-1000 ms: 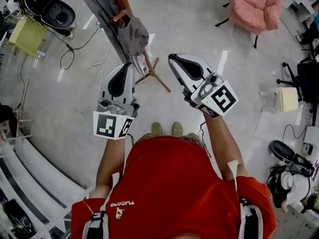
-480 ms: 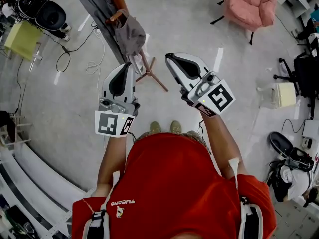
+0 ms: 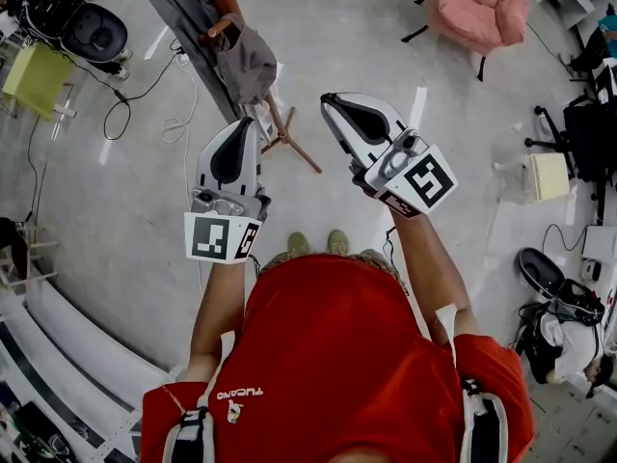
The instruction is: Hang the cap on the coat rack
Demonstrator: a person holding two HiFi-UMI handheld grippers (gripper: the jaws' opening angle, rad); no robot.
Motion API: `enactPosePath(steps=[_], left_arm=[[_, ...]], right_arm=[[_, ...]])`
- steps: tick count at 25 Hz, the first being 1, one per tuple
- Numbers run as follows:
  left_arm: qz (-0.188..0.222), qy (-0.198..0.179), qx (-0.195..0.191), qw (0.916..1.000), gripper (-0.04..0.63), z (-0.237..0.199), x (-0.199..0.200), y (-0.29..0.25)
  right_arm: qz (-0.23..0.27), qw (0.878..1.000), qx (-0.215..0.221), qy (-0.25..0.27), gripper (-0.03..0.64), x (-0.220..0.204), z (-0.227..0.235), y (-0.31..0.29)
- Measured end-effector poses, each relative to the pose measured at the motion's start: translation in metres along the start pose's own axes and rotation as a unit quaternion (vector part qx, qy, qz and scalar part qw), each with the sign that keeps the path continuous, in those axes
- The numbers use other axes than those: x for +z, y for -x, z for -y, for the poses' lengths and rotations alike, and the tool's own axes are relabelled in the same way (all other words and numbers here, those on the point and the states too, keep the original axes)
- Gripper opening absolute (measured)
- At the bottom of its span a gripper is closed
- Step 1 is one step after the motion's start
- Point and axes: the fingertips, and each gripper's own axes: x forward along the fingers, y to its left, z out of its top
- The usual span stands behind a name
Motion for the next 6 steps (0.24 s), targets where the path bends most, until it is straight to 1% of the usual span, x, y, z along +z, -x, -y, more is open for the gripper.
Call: enactPosePath(steps=[6], left_arm=[[-0.004,-0.004,0.000,1.0000,0.008,0.005,0.009,-0.003]], right_arm=[[0.002,1.000,-0.003,0.004,0.023,0.014,0.003,0.003]])
